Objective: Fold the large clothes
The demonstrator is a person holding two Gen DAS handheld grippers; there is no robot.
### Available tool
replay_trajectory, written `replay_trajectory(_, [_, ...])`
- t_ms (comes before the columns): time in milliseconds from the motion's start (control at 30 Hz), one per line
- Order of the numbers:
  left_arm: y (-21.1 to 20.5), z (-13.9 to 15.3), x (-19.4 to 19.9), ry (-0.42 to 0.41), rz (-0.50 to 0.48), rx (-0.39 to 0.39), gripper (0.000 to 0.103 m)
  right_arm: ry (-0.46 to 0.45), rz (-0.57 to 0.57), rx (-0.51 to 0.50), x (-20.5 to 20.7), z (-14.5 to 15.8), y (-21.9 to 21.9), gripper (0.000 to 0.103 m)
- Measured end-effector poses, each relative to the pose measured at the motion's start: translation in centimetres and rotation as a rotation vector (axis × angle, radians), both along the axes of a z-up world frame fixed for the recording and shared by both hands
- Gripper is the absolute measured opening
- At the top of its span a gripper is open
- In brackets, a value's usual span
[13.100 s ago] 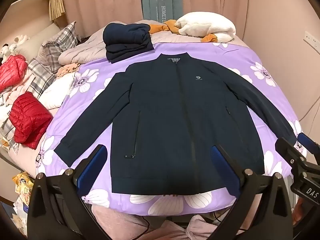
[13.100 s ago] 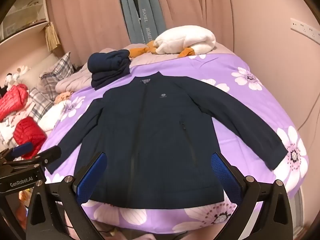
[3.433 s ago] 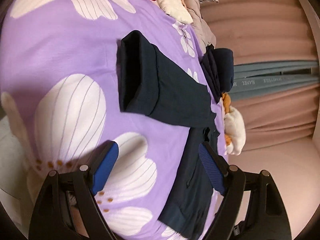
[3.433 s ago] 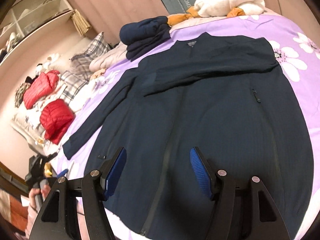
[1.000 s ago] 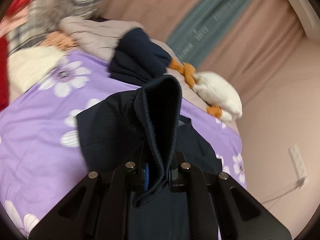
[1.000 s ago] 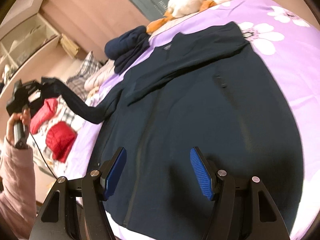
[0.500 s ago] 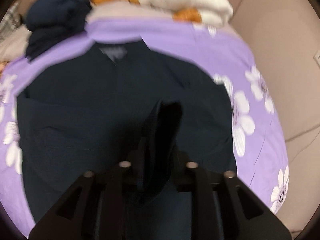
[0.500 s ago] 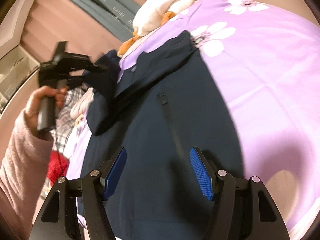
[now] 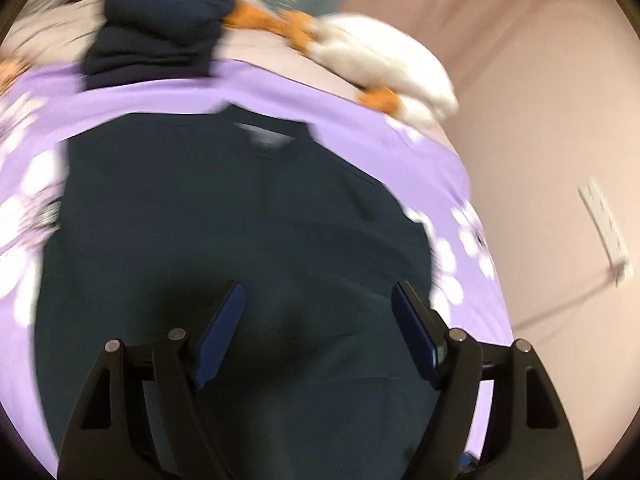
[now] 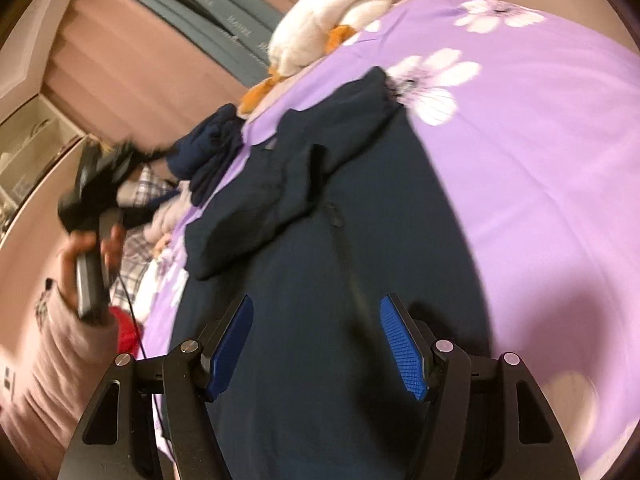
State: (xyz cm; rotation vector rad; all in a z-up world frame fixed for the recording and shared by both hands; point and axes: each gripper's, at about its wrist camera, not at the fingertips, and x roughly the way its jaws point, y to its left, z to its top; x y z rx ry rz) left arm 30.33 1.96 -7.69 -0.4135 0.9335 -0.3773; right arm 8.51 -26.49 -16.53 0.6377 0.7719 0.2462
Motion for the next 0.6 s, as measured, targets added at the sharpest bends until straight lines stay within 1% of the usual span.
replay_trajectory(67, [4.7,-1.1,-0.9,0.02,0.078,-0.027,0.076,0.0,0.011,-0.04,1.7,0.6,0.5,0.071])
replay_trajectory(133, [9.9,-3.0,-1.9,0.066,0.159,-0.079,0.076,0.002,0.024,-0.068,3.9,1.0,1.0,0.071])
replay_trajectory(200, [13.9,-4.7,-3.1,0.103,0.229,-0.135,0.076,0.011,0.035,-0.072,6.3,1.1,1.6,0.071])
replay_trajectory(233, [15.7,-5.6,-3.7,0.116,0.259,-0.16,0.076,0.023,0.032,-0.079,7.5,1.1,1.9,0.071])
replay_trajectory(300, [18.3,-6.6,-4.9,0.136,0.302,-0.18,0.076,0.037,0.03,-0.1,9.2,1.1,2.3,0.071])
replay_trajectory(367, [19.9,-7.7,-5.2,0.156,0.323,-0.2,0.076,0.065,0.015,-0.146,10.9,0.6,2.9,0.071])
replay_trajectory(400, [20.3,-8.1,-5.5,0.163,0.326,-0.219,0.076,0.083,0.012,-0.165,12.1,0.3,3.3,0.071])
replay_trajectory(433, [20.8,-8.7,-5.3,0.171,0.326,-0.255,0.076,0.101,0.004,-0.18,12.8,0.0,3.4,0.071])
replay_trajectory(533, [21.6,-8.9,-4.9,0.166,0.3,-0.329,0.076,0.152,-0.015,-0.202,14.7,-1.0,3.6,0.071])
replay_trajectory(600, [21.2,-9.2,-3.9,0.155,0.273,-0.349,0.076,0.186,-0.037,-0.201,15.5,-1.9,3.5,0.071])
